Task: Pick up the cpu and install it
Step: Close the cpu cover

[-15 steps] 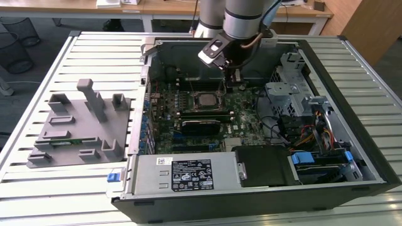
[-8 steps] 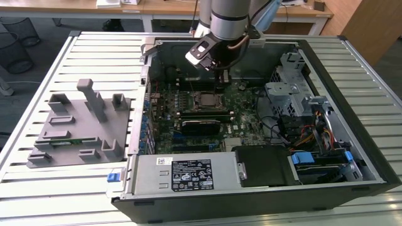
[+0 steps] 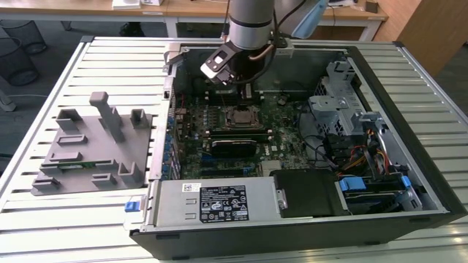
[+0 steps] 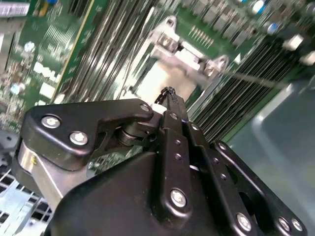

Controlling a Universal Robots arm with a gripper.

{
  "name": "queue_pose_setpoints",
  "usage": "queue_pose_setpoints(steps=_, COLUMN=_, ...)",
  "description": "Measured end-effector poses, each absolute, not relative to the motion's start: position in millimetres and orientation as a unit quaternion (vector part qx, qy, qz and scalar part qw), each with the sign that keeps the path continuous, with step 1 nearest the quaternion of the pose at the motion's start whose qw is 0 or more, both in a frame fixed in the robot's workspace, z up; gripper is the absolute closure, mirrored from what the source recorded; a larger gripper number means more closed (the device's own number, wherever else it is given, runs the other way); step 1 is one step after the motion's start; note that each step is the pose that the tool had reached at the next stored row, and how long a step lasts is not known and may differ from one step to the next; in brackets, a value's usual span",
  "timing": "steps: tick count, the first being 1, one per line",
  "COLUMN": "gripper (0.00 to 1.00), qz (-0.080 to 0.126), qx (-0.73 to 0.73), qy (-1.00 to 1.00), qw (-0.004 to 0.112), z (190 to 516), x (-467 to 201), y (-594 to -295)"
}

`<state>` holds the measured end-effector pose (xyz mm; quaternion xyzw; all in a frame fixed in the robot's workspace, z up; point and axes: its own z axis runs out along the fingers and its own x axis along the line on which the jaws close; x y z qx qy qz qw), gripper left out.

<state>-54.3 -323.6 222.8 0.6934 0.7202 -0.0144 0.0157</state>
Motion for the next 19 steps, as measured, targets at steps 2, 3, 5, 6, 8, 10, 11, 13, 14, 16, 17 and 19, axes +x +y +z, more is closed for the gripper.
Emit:
queue_pose_setpoints(steps=2, gripper=0.89, qz=-0.014, qx=0.693, qy=0.72, qw=0.016, z=220, x=-57, y=-324)
queue_pose_setpoints(steps=3, gripper=0.89, qz=-0.014, qx=0.693, qy=0.72, qw=0.016, z=219, x=-57, y=-324)
queue_pose_setpoints(steps=5, gripper=0.89, qz=-0.013, qx=0.693, qy=0.72, qw=0.015, z=216, x=-59, y=-324)
queue_pose_setpoints(steps=6, gripper=0.89, qz=-0.013, qx=0.693, qy=0.72, qw=0.015, z=215, x=-59, y=-324)
queue_pose_setpoints(steps=8, gripper=0.89, qz=-0.013, qx=0.693, qy=0.72, qw=0.014, z=212, x=-62, y=-324)
queue_pose_setpoints(steps=10, gripper=0.89, qz=-0.013, qx=0.693, qy=0.72, qw=0.014, z=210, x=-66, y=-324)
queue_pose_setpoints(steps=11, gripper=0.89, qz=-0.013, qx=0.693, qy=0.72, qw=0.014, z=210, x=-68, y=-324)
queue_pose_setpoints(steps=13, gripper=0.89, qz=-0.013, qx=0.693, qy=0.72, qw=0.014, z=208, x=-70, y=-324)
queue_pose_setpoints(steps=14, gripper=0.89, qz=-0.013, qx=0.693, qy=0.72, qw=0.014, z=207, x=-70, y=-324)
queue_pose_setpoints(steps=16, gripper=0.89, qz=-0.013, qx=0.693, qy=0.72, qw=0.014, z=204, x=-70, y=-324)
queue_pose_setpoints(steps=17, gripper=0.89, qz=-0.013, qx=0.693, qy=0.72, qw=0.014, z=202, x=-70, y=-324)
queue_pose_setpoints(steps=19, gripper=0.89, qz=-0.012, qx=0.693, qy=0.72, qw=0.014, z=199, x=-70, y=-324)
